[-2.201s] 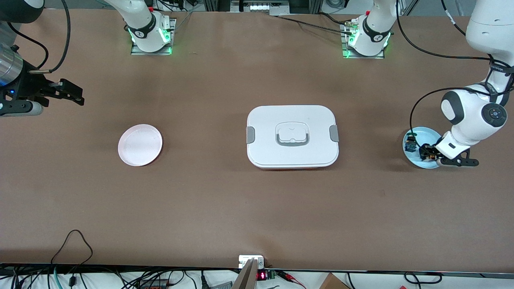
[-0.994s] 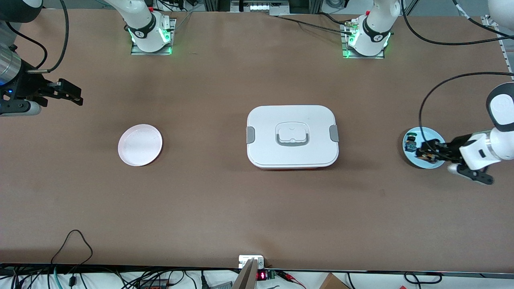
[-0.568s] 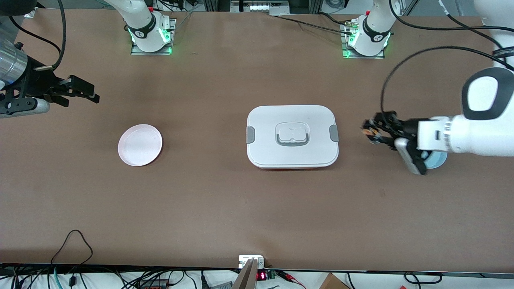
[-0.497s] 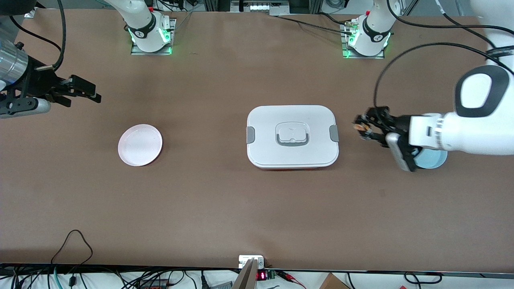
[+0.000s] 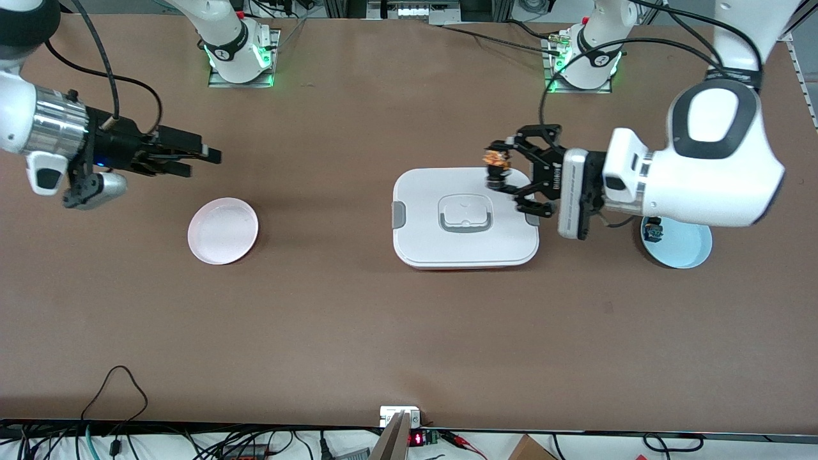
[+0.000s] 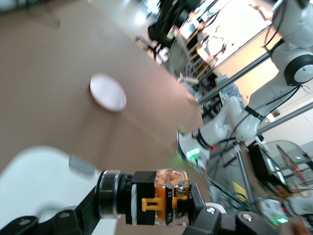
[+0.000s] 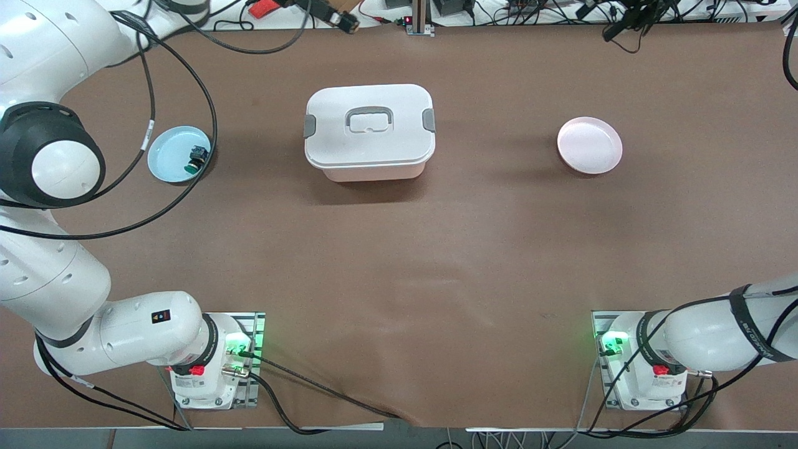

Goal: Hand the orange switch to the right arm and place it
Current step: 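Carry the switch over the box while the right gripper reaches toward it, then close the right gripper on the switch held by the left gripper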

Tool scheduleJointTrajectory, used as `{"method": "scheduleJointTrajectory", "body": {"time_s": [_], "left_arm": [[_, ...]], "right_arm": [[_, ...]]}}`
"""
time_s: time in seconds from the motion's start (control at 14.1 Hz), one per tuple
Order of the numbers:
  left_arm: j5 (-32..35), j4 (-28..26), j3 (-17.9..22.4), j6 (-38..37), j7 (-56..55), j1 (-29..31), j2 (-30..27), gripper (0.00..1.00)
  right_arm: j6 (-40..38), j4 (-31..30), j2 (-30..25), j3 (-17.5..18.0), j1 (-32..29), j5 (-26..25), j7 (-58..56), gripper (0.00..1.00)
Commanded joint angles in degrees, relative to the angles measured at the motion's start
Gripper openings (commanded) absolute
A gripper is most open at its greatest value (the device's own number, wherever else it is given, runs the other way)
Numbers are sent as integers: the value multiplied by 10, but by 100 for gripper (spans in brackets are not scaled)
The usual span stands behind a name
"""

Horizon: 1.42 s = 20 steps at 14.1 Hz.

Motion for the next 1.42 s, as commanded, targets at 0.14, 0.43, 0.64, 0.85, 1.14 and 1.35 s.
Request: {"method": "scheduleJointTrajectory", "body": {"time_s": [0.14, 0.43, 0.64, 0.85, 1.14, 1.35], "left_arm": [[-144, -43, -47, 126, 268, -5, 14, 4], [-284, -78, -47, 272, 448, -79, 16, 3], [-406, -78, -47, 366, 555, -132, 26, 3], [-463, -79, -47, 367, 631, -143, 40, 3], [-500, -79, -47, 392, 638, -170, 41, 3], [-500, -79, -46, 394, 638, -175, 41, 4]], "right_arm": [[41, -56, 6, 0, 18, 143, -6, 100], [39, -106, 21, 1, 29, 312, 1, 100], [50, -117, 38, 0, 53, 401, -4, 100], [65, -117, 52, 1, 80, 460, -5, 100], [58, -113, 75, 1, 103, 512, -22, 100], [32, -110, 107, 1, 109, 546, -76, 100]]}}
